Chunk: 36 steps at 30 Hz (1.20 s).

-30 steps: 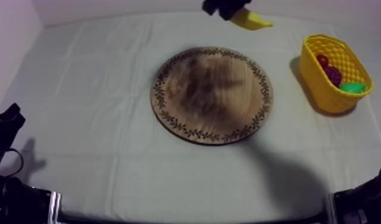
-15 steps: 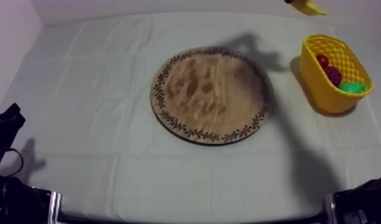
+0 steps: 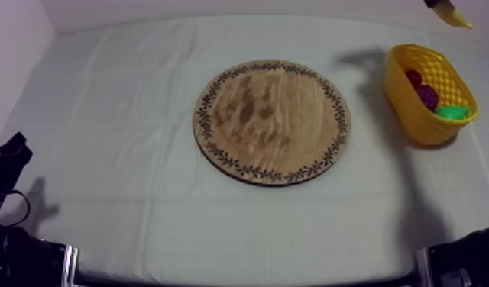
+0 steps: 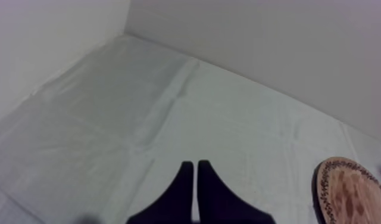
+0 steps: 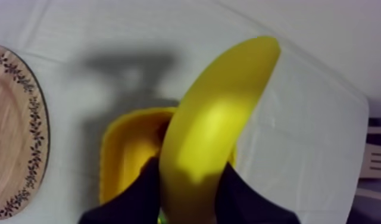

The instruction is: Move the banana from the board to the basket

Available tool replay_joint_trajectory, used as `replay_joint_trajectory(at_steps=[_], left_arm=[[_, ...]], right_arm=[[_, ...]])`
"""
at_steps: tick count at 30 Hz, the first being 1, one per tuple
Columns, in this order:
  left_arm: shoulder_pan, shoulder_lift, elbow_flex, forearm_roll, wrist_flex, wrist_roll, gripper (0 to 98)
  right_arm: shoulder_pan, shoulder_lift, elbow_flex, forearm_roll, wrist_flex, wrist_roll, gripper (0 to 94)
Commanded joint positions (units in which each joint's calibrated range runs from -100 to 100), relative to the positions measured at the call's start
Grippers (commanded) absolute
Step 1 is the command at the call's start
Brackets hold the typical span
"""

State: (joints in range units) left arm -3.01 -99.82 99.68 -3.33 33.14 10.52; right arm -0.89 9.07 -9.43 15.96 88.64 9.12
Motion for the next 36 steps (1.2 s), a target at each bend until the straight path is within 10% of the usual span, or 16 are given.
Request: replay_joint_trajectory(at_steps=[1,36], left_arm=[[0.01,0.0,-0.01,-0.01,0.01,0.01,0.1],[0.01,0.0,-0.01,-0.01,0.01,0.01,0.1]], right_arm=[[1.34,-0.75,0.88,0.11,-0.55,0.15,13.7],[5.99,-3.58,29.49,1.16,-12.16,-1.14,14.4]])
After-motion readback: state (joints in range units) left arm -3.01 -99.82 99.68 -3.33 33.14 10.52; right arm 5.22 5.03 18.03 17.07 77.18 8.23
